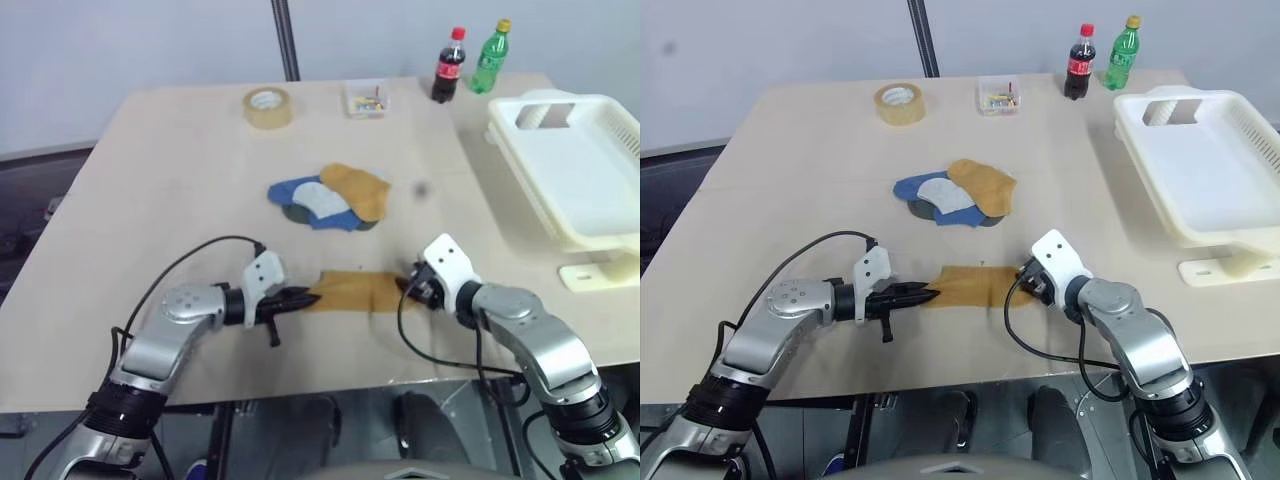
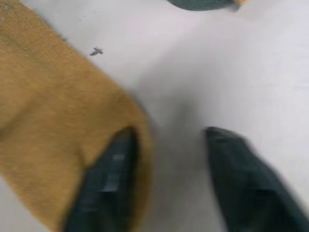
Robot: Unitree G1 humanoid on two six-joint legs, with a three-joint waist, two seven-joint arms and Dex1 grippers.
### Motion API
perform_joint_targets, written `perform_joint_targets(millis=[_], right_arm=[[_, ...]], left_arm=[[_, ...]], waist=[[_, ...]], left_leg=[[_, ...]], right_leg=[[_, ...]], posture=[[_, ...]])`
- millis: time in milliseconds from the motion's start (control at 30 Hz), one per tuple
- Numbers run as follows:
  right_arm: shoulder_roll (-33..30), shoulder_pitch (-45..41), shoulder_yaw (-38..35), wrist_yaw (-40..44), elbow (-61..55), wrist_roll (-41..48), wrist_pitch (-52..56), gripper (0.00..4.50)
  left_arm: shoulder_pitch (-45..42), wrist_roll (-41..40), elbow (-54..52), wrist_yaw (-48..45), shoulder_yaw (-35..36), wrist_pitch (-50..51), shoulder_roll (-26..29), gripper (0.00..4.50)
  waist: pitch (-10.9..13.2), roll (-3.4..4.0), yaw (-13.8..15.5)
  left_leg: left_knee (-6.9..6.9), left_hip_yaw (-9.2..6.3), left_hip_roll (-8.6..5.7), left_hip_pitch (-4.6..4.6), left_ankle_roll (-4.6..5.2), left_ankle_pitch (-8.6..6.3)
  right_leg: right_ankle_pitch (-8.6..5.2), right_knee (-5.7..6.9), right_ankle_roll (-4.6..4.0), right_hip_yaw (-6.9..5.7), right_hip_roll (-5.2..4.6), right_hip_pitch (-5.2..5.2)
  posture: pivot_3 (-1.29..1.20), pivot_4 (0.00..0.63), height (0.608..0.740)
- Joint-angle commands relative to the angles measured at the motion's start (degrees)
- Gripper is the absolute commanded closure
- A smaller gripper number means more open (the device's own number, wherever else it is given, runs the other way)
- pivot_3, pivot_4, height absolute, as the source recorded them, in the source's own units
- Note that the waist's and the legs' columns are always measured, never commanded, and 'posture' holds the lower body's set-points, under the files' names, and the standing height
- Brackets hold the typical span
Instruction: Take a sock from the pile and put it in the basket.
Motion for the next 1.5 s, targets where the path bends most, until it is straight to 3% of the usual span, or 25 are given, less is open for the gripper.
perform_joint_targets(millis=[33,100,167,200,367,500,667,767,933,1033,1167,1333,1433,1500], right_arm=[[0.0,-0.2,-2.3,2.0,-2.0,2.3,-3.9,1.85],[-1.6,0.0,-3.8,3.7,-2.2,3.1,-6.2,1.1],[-3.3,1.0,-5.0,4.7,-2.5,2.7,-9.6,0.2],[-3.8,1.4,-5.6,4.7,-2.6,2.6,-10.9,0.0],[-7.0,4.9,-10.3,10.0,-5.0,7.4,-14.0,0.0],[-10.1,7.4,-12.3,13.2,-6.9,9.2,-17.1,0.0],[-12.3,10.5,-14.8,14.5,-8.6,10.5,-19.5,0.0],[-13.7,12.2,-15.6,15.6,-8.8,10.3,-22.0,0.0],[-15.2,14.5,-15.6,17.7,-8.2,9.8,-28.1,0.0],[-15.0,15.0,-15.4,17.2,-7.7,9.4,-29.7,0.0],[-14.7,15.7,-15.3,16.6,-7.6,9.5,-29.9,0.0],[-14.5,16.4,-15.9,16.3,-7.3,10.0,-29.9,0.0],[-13.7,16.3,-17.1,15.3,-7.0,11.1,-28.9,0.0],[-13.4,15.9,-17.5,14.7,-6.8,11.6,-28.3,0.0]], left_arm=[[1.7,-1.4,-0.6,1.4,3.7,0.2,-0.3,4.5],[2.7,-4.7,-1.9,0.3,5.5,1.8,-0.3,4.5],[3.3,-6.2,-2.9,0.5,7.2,2.4,-0.4,3.79],[3.6,-7.1,-3.3,0.3,7.9,3.1,-0.4,3.62],[5.8,-9.8,-5.5,-0.7,10.7,5.4,1.1,1.54],[8.3,-9.6,-6.4,-0.1,12.6,6.5,2.8,1.54],[9.6,-5.1,-4.8,1.6,9.8,3.3,2.0,1.54],[8.7,-3.2,-2.7,2.9,7.9,2.0,-0.1,2.25],[8.3,-3.8,-0.3,1.7,9.1,0.2,-1.1,4.35],[8.2,-7.9,-0.8,-1.1,13.2,0.1,0.1,4.44],[8.9,-14.8,-2.2,-6.7,22.0,3.9,6.3,4.44],[3.1,-22.6,1.8,-16.1,33.6,15.2,23.5,4.44],[-6.0,-27.7,0.6,-21.5,29.1,24.3,33.2,4.44],[-16.1,-27.9,-1.1,-18.9,20.5,28.1,30.1,4.44]], waist=[[0.0,0.0,0.0],[0.0,0.0,0.0],[0.0,-0.01,0.0],[0.0,-0.01,0.1],[0.0,-0.01,0.2],[0.0,-0.01,0.1],[0.0,-0.01,0.4],[0.0,0.0,1.1],[0.0,-0.01,1.4],[0.0,-0.02,1.3],[0.0,-0.05,1.2],[0.2,-0.34,1.3],[0.4,-0.44,1.4],[0.4,-0.33,1.4]], left_leg=[[0.0,0.0,0.0,0.0,0.0,0.0],[0.0,-0.03,0.0,0.0,0.0,0.0],[0.01,-0.02,-0.01,-0.01,0.0,0.0],[0.01,-0.02,-0.02,-0.02,0.0,0.0],[0.01,0.01,-0.02,-0.07,0.0,0.0],[0.02,-0.01,-0.01,-0.06,0.01,-0.01],[0.03,0.07,0.01,-0.05,0.01,-0.01],[0.06,0.08,-0.01,-0.02,0.01,-0.01],[0.08,0.07,-0.01,0.03,0.01,-0.01],[0.08,0.07,0.01,0.03,0.01,-0.01],[0.08,0.04,0.04,0.01,0.01,-0.01],[0.11,0.01,0.04,-0.02,0.01,-0.01],[0.16,-0.07,0.01,-0.05,0.01,-0.01],[0.17,-0.05,-0.05,0.01,0.01,-0.01]], right_leg=[[0.0,0.0,0.0,0.0,0.0,0.0],[0.0,0.0,0.0,0.01,-0.01,0.0],[0.0,-0.01,0.01,-0.01,0.02,0.0],[0.0,-0.01,0.01,-0.01,0.02,0.0],[0.0,-0.04,0.01,-0.09,0.0,0.0],[0.0,-0.04,0.01,-0.04,-0.06,0.0],[-0.01,-0.04,0.01,-0.1,-0.06,0.03],[-0.01,-0.07,0.01,-0.12,-0.06,0.13],[-0.01,-0.1,0.01,-0.19,-0.07,0.21],[-0.01,-0.09,0.01,-0.19,-0.08,0.22],[-0.01,-0.09,0.0,-0.22,-0.06,0.2],[-0.02,-0.07,0.0,-0.29,-0.04,0.2],[-0.03,-0.16,0.02,-0.4,0.17,0.25],[-0.03,-0.2,0.04,-0.4,0.12,0.38]], posture=[[0.0,0.15,0.74],[0.0,0.15,0.74],[0.0,0.15,0.74],[0.0,0.15,0.74],[0.0,0.15,0.74],[0.0,0.15,0.74],[0.0,0.15,0.74],[0.0,0.15,0.74],[0.0,0.15,0.74],[0.0,0.15,0.74],[0.0,0.15,0.74],[0.0,0.15,0.74],[0.0,0.15,0.74],[0.0,0.15,0.74]])
